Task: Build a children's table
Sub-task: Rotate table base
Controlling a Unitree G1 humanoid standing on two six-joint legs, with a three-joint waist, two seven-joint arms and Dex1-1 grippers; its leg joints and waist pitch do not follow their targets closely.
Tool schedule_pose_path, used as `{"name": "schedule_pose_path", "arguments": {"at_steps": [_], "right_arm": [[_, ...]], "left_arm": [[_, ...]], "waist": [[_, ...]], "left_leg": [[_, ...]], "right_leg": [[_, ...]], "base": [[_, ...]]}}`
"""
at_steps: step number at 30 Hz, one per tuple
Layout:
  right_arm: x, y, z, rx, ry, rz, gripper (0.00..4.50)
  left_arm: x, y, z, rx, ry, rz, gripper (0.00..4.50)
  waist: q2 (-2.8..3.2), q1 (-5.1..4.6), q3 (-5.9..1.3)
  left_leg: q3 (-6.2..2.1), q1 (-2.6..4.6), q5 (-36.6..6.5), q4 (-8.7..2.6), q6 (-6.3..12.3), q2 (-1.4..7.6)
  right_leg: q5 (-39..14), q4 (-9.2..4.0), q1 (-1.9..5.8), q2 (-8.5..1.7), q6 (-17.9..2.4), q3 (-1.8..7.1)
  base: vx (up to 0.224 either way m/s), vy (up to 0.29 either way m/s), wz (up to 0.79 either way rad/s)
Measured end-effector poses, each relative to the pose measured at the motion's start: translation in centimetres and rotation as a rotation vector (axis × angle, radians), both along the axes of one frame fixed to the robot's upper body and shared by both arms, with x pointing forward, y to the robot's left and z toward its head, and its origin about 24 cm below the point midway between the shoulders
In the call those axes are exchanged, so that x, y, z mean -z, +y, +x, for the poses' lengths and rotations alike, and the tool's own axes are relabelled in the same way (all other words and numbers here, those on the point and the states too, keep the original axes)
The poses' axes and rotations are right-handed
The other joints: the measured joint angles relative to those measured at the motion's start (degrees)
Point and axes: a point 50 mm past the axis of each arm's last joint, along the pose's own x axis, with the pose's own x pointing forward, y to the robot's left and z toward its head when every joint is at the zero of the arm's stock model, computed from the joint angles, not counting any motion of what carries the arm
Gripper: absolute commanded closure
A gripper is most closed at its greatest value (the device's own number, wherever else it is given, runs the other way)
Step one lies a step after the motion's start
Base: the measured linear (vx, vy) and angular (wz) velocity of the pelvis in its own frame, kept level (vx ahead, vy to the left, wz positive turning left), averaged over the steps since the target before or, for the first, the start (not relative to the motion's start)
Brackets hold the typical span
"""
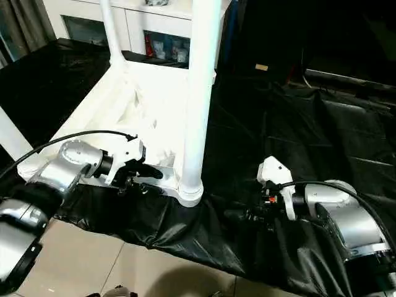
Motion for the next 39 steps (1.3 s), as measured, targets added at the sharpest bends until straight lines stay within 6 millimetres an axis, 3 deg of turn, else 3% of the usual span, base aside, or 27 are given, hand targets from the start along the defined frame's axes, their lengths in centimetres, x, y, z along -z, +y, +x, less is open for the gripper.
{"name": "schedule_pose_path", "arguments": {"at_steps": [10,13,21,26,28,32,39], "right_arm": [[-0.2,0.5,-0.2,-0.012,0.018,0.013,0.0],[-0.2,0.6,-0.2,-0.011,0.022,0.015,0.0],[0.2,1.2,-0.3,-0.022,0.032,0.028,0.0],[0.4,2.1,-0.2,-0.016,0.027,0.065,0.0],[0.5,2.5,0.0,-0.007,0.016,0.076,0.0],[0.9,5.2,1.3,0.043,-0.064,0.121,0.0],[1.6,6.0,2.3,0.098,-0.076,0.118,0.0]], "left_arm": [[0.2,0.3,0.0,0.016,0.034,0.0,3.22],[0.2,0.4,0.0,0.023,0.035,0.002,3.28],[0.3,0.8,0.0,0.03,0.029,0.016,4.09],[0.2,1.2,-0.1,0.043,0.038,0.03,4.38],[0.2,1.3,-0.1,0.043,0.05,0.022,4.45],[0.5,0.1,-0.2,0.009,0.073,-0.051,4.48],[1.0,-1.3,-0.6,0.024,0.059,-0.077,4.48]], "waist": [[-0.02,0.21,0.0],[-0.02,0.3,0.0],[-0.03,0.44,-0.01],[-0.13,-0.06,-0.01],[-0.16,-0.24,0.0],[-0.16,-0.4,-0.03],[0.33,-0.14,-0.3]], "left_leg": [[-0.01,0.04,0.0,0.0,0.0,0.0],[-0.01,0.04,0.0,0.0,0.0,0.0],[-0.01,0.06,0.0,0.0,0.0,0.0],[0.0,0.04,0.0,-0.01,0.0,0.0],[0.0,0.05,0.0,-0.01,0.0,0.0],[-0.01,0.05,0.0,-0.07,-0.01,-0.01],[0.03,0.09,-0.01,-0.09,0.0,-0.05]], "right_leg": [[0.0,0.03,0.03,-0.01,0.0,0.0],[0.0,0.04,0.02,-0.01,0.0,-0.01],[0.0,0.05,0.04,-0.02,0.0,0.0],[0.0,0.06,0.03,-0.01,0.0,0.01],[0.0,0.05,0.02,-0.01,0.0,0.02],[0.01,0.08,-0.03,-0.03,-0.01,-0.04],[-0.02,0.0,-0.03,-0.05,-0.04,0.0]], "base": [[0.0,0.0,0.0],[0.0,0.0,0.0],[0.0,0.0,0.0],[0.0,0.0,0.0],[0.0,0.0,0.0],[0.0,0.0,0.0],[0.0,0.0,0.0]]}}
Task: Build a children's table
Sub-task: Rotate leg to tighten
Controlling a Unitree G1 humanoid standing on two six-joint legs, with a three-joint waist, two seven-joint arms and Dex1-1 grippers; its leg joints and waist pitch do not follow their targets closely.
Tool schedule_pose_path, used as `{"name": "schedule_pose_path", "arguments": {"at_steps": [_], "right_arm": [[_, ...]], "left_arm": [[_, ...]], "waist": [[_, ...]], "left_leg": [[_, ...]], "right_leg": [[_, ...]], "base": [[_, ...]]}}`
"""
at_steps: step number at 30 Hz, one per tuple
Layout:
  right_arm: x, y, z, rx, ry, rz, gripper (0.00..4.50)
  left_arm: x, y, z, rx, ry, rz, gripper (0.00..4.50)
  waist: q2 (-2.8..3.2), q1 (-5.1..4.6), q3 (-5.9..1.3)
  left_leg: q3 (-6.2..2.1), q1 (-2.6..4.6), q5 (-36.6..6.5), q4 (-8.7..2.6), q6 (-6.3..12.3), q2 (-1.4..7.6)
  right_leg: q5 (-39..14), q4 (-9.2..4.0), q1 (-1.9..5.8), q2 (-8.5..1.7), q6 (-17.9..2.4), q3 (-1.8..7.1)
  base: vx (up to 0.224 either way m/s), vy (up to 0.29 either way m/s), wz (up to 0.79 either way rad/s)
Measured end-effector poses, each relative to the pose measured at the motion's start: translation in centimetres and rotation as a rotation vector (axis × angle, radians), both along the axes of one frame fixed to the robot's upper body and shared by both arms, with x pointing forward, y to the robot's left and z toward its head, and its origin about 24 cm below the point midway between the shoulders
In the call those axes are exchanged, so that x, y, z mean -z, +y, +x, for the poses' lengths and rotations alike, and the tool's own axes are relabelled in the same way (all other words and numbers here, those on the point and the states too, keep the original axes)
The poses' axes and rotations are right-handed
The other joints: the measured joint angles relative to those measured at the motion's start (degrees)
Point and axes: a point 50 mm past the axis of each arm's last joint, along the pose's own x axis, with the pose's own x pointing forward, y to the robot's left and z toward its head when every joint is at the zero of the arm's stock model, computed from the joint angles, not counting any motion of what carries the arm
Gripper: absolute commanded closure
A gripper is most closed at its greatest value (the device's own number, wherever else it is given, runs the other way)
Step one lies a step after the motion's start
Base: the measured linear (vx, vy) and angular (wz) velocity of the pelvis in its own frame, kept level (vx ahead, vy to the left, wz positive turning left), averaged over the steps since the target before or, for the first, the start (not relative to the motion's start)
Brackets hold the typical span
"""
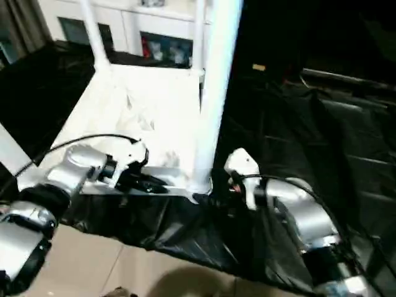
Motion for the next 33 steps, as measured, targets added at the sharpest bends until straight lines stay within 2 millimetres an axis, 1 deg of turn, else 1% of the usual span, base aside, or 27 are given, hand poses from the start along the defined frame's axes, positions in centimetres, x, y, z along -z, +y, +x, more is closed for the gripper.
{"name": "schedule_pose_path", "arguments": {"at_steps": [1,3,4,6,7,8,10,11,12,19,26,27,29,30,31,33], "right_arm": [[0.2,0.0,0.0,0.007,0.004,-0.01,0.18],[0.2,0.3,0.4,0.012,0.003,-0.005,0.18],[0.0,0.5,0.7,0.012,-0.011,-0.006,0.39],[-0.1,0.6,0.9,0.01,-0.025,-0.01,0.39],[-0.2,0.8,1.2,0.008,-0.029,-0.009,0.63],[-0.1,0.8,1.3,0.01,-0.03,-0.01,0.73],[-0.1,1.0,1.5,0.013,-0.035,-0.013,0.78],[-0.1,1.1,1.5,0.013,-0.038,-0.011,0.92],[0.0,1.1,1.7,0.014,-0.035,-0.009,0.92],[0.6,1.5,1.7,0.009,-0.017,-0.01,1.58],[1.0,1.9,2.0,0.025,-0.023,0.002,1.78],[1.1,2.0,2.1,0.044,-0.021,0.01,1.79],[1.6,2.2,2.3,0.138,-0.017,0.032,1.8],[1.9,2.4,2.3,0.186,-0.016,0.045,1.8],[2.2,2.2,2.4,0.259,-0.017,0.053,1.8],[2.5,2.4,2.5,0.341,-0.009,0.067,1.81]], "left_arm": [[0.0,-0.1,0.0,0.001,-0.008,0.0,4.5],[0.1,0.0,0.0,-0.005,-0.011,0.0,4.5],[0.1,-0.1,0.0,-0.009,-0.011,-0.002,4.5],[0.2,-0.3,-0.1,-0.013,-0.013,-0.001,4.5],[0.2,-0.3,-0.2,-0.014,-0.017,-0.001,4.5],[0.2,-0.4,-0.2,-0.013,-0.017,-0.001,4.5],[0.2,-0.3,-0.2,-0.012,-0.021,0.002,4.5],[0.1,-0.1,-0.2,-0.014,-0.023,0.006,4.5],[0.1,0.0,-0.2,-0.015,-0.024,0.009,4.5],[0.1,0.2,-0.2,-0.02,-0.025,0.016,4.5],[0.2,0.6,0.0,-0.053,-0.028,0.029,4.5],[0.2,0.5,0.0,-0.065,-0.031,0.032,4.5],[0.3,0.0,0.3,-0.109,-0.047,0.041,4.5],[0.5,-0.7,0.5,-0.123,-0.053,0.038,4.5],[0.5,-1.0,0.6,-0.15,-0.063,0.047,4.5],[0.8,-1.9,0.7,-0.176,-0.063,0.045,4.5]], "waist": [[0.01,-0.01,0.0],[0.06,-0.06,-0.03],[0.09,-0.1,-0.05],[0.08,-0.09,-0.06],[0.08,-0.12,-0.06],[0.08,-0.11,-0.06],[0.06,-0.1,-0.07],[0.01,-0.1,-0.08],[-0.02,-0.11,-0.1],[-0.4,-0.27,-0.23],[-0.79,-0.76,-0.24],[-0.89,-0.83,-0.26],[-1.27,-0.93,-0.35],[-1.42,-0.93,-0.36],[-1.54,-0.96,-0.35],[-1.61,-1.2,-0.38]], "left_leg": [[0.0,-0.01,0.0,0.0,0.0,-0.01],[0.0,0.03,0.0,0.0,0.0,-0.03],[0.01,0.04,0.0,0.0,0.0,-0.05],[0.0,0.08,0.0,-0.02,0.0,-0.04],[0.0,0.07,0.0,-0.03,0.0,-0.04],[0.0,0.08,0.0,-0.04,0.0,-0.04],[0.0,0.05,0.0,-0.05,0.0,-0.04],[0.0,0.05,0.0,-0.05,0.0,-0.04],[0.0,0.04,0.0,-0.05,0.0,-0.04],[0.0,0.06,0.0,-0.13,0.0,-0.04],[0.0,0.14,0.0,-0.15,-0.01,-0.04],[0.0,0.17,0.0,-0.15,-0.01,-0.04],[-0.01,0.33,0.0,-0.15,-0.01,-0.04],[-0.01,0.62,0.0,-0.15,-0.01,-0.04],[-0.03,0.79,0.0,-0.19,-0.01,-0.05],[-0.09,0.99,0.0,-0.29,-0.01,-0.08]], "right_leg": [[0.0,0.0,0.01,-0.01,0.0,0.0],[0.0,0.0,0.02,-0.03,0.0,0.01],[0.01,0.01,0.03,-0.05,0.0,0.01],[0.0,0.03,0.07,-0.06,0.0,0.0],[0.0,0.05,0.07,-0.05,0.0,0.0],[0.0,0.05,0.07,-0.06,0.0,0.0],[0.0,0.04,0.07,-0.05,0.01,0.0],[0.0,0.04,0.07,-0.05,0.01,0.0],[-0.01,0.04,0.07,-0.05,0.02,0.0],[-0.03,0.05,0.05,-0.05,0.06,0.0],[-0.13,0.05,0.06,-0.04,0.25,0.0],[-0.13,0.05,0.07,-0.04,0.25,-0.01],[-0.14,0.04,0.14,-0.04,0.26,-0.01],[-0.15,-0.02,0.19,-0.04,0.28,-0.02],[-0.16,-0.16,0.36,-0.04,0.29,-0.05],[-0.17,-0.57,0.64,-0.05,0.31,-0.13]], "base": [[0.0,0.0,0.0],[0.0,0.0,0.0],[0.0,0.0,0.0],[0.0,0.0,0.0],[0.0,0.0,0.0],[0.0,0.0,0.0],[0.0,0.0,0.0],[0.0,0.0,0.0],[0.0,0.0,0.0],[0.0,0.0,0.0],[0.0,0.0,0.0],[0.0,0.0,0.0],[0.0,0.0,0.0],[0.0,0.0,0.0],[0.0,0.0,0.0],[0.0,0.0,0.0]]}}
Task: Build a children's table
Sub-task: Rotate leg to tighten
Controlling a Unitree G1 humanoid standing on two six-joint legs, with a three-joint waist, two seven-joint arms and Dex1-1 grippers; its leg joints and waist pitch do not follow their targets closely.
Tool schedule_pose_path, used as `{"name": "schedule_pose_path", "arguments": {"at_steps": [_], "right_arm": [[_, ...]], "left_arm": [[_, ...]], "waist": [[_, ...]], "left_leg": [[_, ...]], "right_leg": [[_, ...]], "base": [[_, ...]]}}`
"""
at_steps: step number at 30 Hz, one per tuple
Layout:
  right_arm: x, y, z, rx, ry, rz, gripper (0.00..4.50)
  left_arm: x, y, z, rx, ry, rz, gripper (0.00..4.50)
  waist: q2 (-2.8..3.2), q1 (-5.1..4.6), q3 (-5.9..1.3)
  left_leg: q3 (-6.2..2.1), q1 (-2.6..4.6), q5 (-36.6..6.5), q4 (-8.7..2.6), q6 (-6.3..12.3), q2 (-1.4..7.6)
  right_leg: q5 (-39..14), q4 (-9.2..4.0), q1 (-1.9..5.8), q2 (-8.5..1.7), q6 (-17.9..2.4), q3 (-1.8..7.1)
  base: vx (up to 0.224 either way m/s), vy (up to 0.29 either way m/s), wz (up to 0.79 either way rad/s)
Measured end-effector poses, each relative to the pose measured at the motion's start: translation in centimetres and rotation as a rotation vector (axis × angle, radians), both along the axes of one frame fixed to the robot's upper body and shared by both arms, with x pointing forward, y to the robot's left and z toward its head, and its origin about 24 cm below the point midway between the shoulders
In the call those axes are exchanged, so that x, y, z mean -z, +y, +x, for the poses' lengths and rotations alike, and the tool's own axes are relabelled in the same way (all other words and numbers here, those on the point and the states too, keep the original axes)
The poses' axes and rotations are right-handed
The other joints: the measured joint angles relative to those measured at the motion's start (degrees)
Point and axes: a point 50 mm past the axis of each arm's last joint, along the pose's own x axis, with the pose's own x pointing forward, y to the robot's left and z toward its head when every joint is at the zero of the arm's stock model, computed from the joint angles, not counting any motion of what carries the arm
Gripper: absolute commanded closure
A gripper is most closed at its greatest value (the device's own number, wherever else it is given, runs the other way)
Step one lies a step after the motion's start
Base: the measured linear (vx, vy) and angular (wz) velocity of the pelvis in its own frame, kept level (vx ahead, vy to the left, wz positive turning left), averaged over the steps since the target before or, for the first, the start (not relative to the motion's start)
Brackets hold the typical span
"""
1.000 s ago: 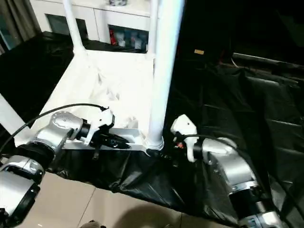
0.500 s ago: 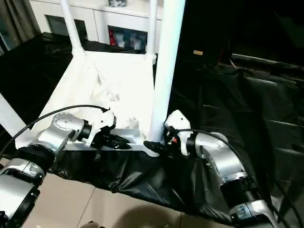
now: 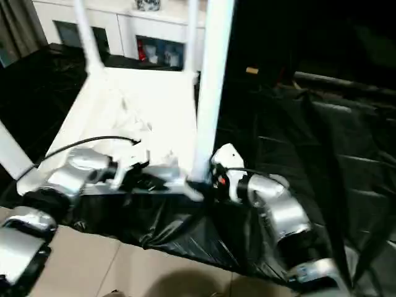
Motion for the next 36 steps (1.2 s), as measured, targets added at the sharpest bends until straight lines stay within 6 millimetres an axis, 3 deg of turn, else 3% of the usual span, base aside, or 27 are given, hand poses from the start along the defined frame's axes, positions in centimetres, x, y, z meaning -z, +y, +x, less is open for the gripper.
{"name": "schedule_pose_path", "arguments": {"at_steps": [4,8,10,14,17,24,28,31,36], "right_arm": [[0.9,0.7,0.4,0.257,0.015,0.034,1.81],[1.4,1.8,1.2,0.389,0.005,0.026,1.81],[1.4,2.0,1.4,0.392,-0.013,0.021,1.26],[1.3,1.8,1.3,0.363,-0.014,0.041,0.91],[1.1,0.6,0.8,0.249,-0.022,0.049,0.62],[-0.3,-1.2,-0.3,-0.117,-0.046,0.042,0.62],[-1.3,-1.6,-0.8,-0.312,-0.058,0.036,0.62],[-2.2,-2.0,-1.1,-0.448,-0.048,0.011,0.62],[-2.7,-1.7,-1.0,-0.563,-0.042,-0.019,0.86]], "left_arm": [[0.5,-2.2,0.3,-0.091,-0.003,0.008,4.5],[1.0,-3.3,0.5,-0.157,-0.005,0.022,4.5],[1.0,-3.4,0.5,-0.166,-0.014,0.028,4.5],[0.9,-3.4,0.5,-0.158,-0.024,0.027,4.5],[0.5,-2.9,0.2,-0.107,-0.047,0.017,4.5],[-0.4,0.4,-0.8,0.032,-0.046,-0.021,4.5],[-0.8,1.6,-1.4,0.097,-0.023,-0.043,4.5],[-1.0,2.4,-2.0,0.145,-0.002,-0.048,4.5],[-1.3,3.3,-2.3,0.183,0.019,-0.043,4.5]], "waist": [[-0.54,-0.72,-0.53],[-0.43,-1.53,-1.03],[-0.36,-2.03,-1.04],[-0.29,-2.15,-1.0],[-0.31,-2.07,-0.9],[-0.61,-1.73,-0.56],[-0.63,-0.73,-0.48],[-0.73,-0.47,-0.42],[-0.84,-0.35,-0.35]], "left_leg": [[-0.09,0.05,-0.01,-0.28,0.01,-0.1],[-0.38,0.07,-0.14,-0.42,0.24,-0.35],[-0.87,0.02,-0.22,-0.69,0.39,-0.87],[-1.02,-0.13,-0.45,-0.8,0.79,-1.03],[-0.85,-0.17,-0.51,-0.83,0.9,-1.02],[-0.26,-0.18,-0.51,-1.17,0.85,-0.86],[0.06,-0.17,-0.49,-1.96,0.85,-0.47],[0.22,-0.25,-0.44,-1.59,0.92,-0.09],[0.3,-0.16,-0.45,-1.43,0.92,-0.07]], "right_leg": [[0.0,-0.85,0.23,-0.02,0.0,-0.08],[-0.01,-1.88,0.43,-0.15,0.01,-0.19],[-0.01,-2.44,0.47,-0.51,0.02,-0.45],[-0.01,-3.17,0.55,-0.89,0.01,-0.94],[0.01,-3.14,0.51,-0.93,-0.01,-0.85],[1.23,-2.01,-0.03,-0.9,-0.06,-0.72],[1.06,-1.78,-0.38,-0.73,-0.26,-1.05],[0.36,-1.0,-0.61,-0.69,-0.46,-1.13],[0.11,-0.9,-0.69,-0.73,-0.52,-1.12]], "base": [[0.0,0.0,0.0],[0.0,0.0,0.0],[0.0,0.0,0.0],[0.0,0.0,0.0],[0.0,0.0,0.0],[0.0,0.0,0.0],[0.058,-0.047,0.02],[0.056,-0.022,0.0],[0.0,0.0,0.0]]}}
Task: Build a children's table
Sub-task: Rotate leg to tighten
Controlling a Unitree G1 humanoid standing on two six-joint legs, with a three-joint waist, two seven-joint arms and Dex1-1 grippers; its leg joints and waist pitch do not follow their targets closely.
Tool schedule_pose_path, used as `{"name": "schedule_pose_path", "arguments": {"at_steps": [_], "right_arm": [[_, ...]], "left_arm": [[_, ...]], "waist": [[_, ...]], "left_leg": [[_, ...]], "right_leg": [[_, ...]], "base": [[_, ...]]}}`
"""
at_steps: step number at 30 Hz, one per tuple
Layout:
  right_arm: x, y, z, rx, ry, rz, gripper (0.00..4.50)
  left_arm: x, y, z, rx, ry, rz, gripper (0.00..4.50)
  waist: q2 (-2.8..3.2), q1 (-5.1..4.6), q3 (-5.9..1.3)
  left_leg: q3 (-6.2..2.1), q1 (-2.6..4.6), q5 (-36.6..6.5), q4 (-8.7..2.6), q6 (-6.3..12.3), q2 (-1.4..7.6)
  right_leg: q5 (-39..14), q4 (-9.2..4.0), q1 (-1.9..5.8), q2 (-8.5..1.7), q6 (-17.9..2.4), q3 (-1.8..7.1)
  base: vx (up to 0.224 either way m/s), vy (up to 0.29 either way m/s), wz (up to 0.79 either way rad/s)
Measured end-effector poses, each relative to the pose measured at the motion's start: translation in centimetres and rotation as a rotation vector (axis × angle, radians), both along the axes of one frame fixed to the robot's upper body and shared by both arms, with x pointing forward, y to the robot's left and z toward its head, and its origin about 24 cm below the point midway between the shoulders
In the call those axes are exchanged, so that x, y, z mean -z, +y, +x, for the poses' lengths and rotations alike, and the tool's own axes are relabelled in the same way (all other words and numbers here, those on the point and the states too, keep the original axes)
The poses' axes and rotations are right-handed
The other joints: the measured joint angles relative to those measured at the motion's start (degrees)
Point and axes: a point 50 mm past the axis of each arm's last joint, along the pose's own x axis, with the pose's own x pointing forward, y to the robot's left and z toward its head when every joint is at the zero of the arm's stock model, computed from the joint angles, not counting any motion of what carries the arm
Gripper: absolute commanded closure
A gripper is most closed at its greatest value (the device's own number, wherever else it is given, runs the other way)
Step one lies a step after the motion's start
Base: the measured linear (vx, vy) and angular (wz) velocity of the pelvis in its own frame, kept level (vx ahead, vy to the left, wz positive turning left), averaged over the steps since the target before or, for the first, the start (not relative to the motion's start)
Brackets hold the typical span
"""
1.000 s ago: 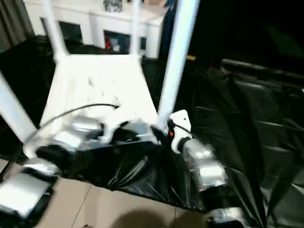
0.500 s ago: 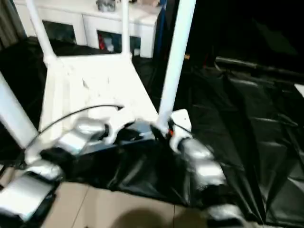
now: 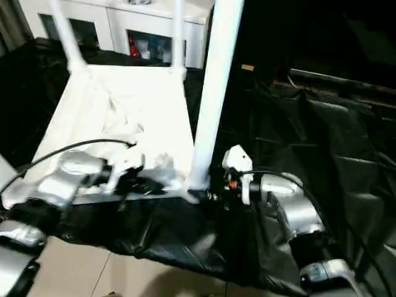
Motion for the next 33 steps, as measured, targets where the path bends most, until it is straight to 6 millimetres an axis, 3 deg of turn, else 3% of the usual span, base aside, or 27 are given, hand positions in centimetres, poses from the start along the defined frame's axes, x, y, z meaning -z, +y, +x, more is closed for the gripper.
{"name": "schedule_pose_path", "arguments": {"at_steps": [20,33], "right_arm": [[-0.1,0.8,0.5,-0.072,-0.028,-0.025,2.35],[0.9,1.0,0.0,0.016,0.001,0.055,2.49]], "left_arm": [[-0.2,0.6,-0.3,0.032,0.004,0.015,4.5],[0.1,0.4,-0.1,0.001,-0.007,0.023,4.5]], "waist": [[-0.12,0.8,0.14],[0.02,1.31,0.08]], "left_leg": [[0.04,0.07,-0.08,0.06,-0.14,0.04],[0.07,0.22,-0.06,0.1,-0.2,0.06]], "right_leg": [[0.0,0.06,0.02,-0.01,0.0,-0.01],[0.0,0.23,0.33,0.0,-0.01,0.02]], "base": [[0.0,0.0,0.0],[0.0,0.0,0.0]]}}
